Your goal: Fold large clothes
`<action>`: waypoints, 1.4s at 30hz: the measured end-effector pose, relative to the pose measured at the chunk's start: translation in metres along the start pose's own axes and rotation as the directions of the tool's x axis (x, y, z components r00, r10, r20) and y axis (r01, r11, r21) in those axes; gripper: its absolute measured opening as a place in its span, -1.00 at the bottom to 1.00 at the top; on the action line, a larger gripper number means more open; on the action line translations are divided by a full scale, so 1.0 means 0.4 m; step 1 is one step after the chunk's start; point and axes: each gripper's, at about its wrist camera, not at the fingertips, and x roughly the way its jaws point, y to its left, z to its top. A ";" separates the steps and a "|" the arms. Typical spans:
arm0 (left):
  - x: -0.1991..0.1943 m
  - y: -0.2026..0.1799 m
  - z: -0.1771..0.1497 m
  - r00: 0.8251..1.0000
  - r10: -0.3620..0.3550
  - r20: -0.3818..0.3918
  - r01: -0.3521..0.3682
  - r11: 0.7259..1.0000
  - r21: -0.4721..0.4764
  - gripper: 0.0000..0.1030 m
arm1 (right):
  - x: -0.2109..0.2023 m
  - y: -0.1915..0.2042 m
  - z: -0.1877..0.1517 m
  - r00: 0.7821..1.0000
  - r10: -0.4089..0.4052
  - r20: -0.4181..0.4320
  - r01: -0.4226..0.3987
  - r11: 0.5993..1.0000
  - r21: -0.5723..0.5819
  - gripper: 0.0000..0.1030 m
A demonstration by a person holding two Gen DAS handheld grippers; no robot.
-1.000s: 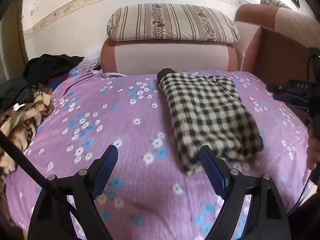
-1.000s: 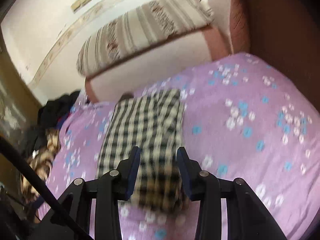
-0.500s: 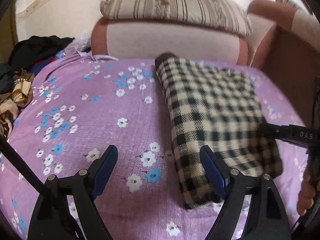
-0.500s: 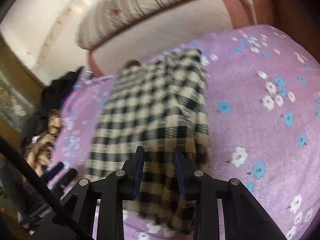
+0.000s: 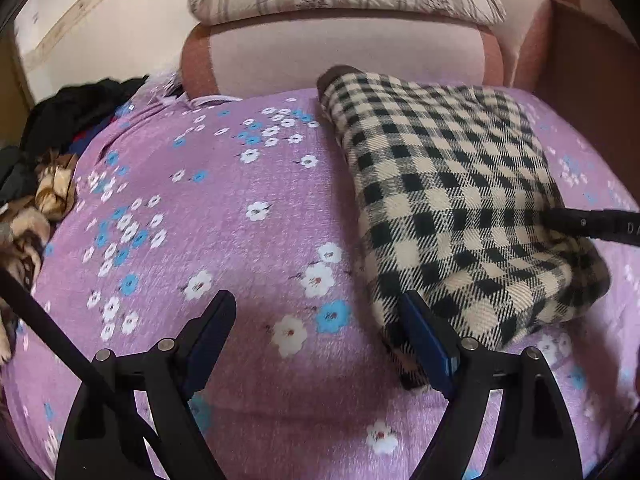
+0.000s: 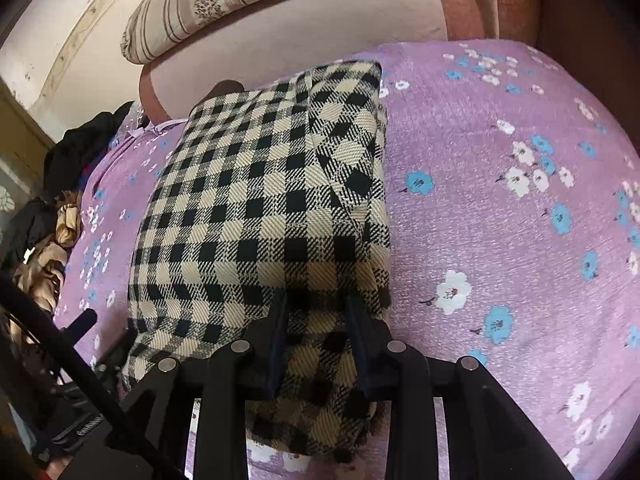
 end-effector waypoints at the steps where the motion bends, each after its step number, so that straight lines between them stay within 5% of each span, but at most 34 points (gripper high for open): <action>1: -0.011 0.012 -0.002 1.000 -0.002 0.006 0.002 1.000 -0.016 0.61 | -0.009 0.002 -0.003 1.000 -0.002 0.016 0.002 1.000 -0.002 -0.37; 7: -0.117 0.088 -0.001 0.991 0.035 0.129 -0.020 0.993 -0.116 0.63 | -0.076 0.043 -0.007 0.993 0.003 0.120 0.001 1.000 -0.028 -0.37; 11: -0.202 0.128 0.013 0.958 0.086 0.274 -0.038 0.984 -0.174 0.83 | -0.081 0.127 -0.025 0.973 0.208 0.105 -0.202 0.977 -0.069 -0.37; 14: -0.254 0.149 0.012 0.924 0.117 0.364 -0.048 0.980 -0.193 1.00 | -0.043 0.184 -0.047 0.919 0.395 0.007 -0.394 0.918 -0.047 -0.37; 16: -0.264 0.160 0.014 0.926 0.111 0.361 -0.041 0.980 -0.196 1.00 | 0.004 0.222 -0.068 0.906 0.415 -0.083 -0.419 0.907 -0.042 -0.36; 19: -0.254 0.168 0.017 0.950 0.038 0.311 0.020 0.983 -0.180 1.00 | 0.054 0.250 -0.111 0.924 0.348 -0.155 -0.362 0.930 -0.069 -0.34; 23: -0.249 0.154 0.014 0.945 0.085 0.315 -0.029 0.983 -0.179 1.00 | 0.023 0.242 -0.124 0.911 0.373 -0.177 -0.391 0.917 -0.081 -0.26; 26: -0.241 0.135 0.008 0.948 0.090 0.306 -0.040 0.986 -0.164 1.00 | -0.033 0.201 -0.116 0.928 0.356 -0.107 -0.366 0.927 -0.086 -0.26; 32: -0.217 0.091 -0.002 0.960 0.098 0.262 -0.063 0.989 -0.137 1.00 | -0.142 0.095 -0.076 0.984 0.145 0.099 -0.138 0.987 -0.079 -0.05; 38: -0.177 0.046 -0.024 0.986 0.013 0.165 0.006 0.994 -0.112 1.00 | -0.170 0.043 -0.080 0.986 -0.061 0.155 0.075 0.994 -0.085 0.05; 42: -0.150 0.027 -0.035 0.993 0.000 0.116 0.011 0.995 -0.099 1.00 | -0.159 0.022 -0.094 0.986 -0.115 0.120 0.126 0.988 -0.084 0.05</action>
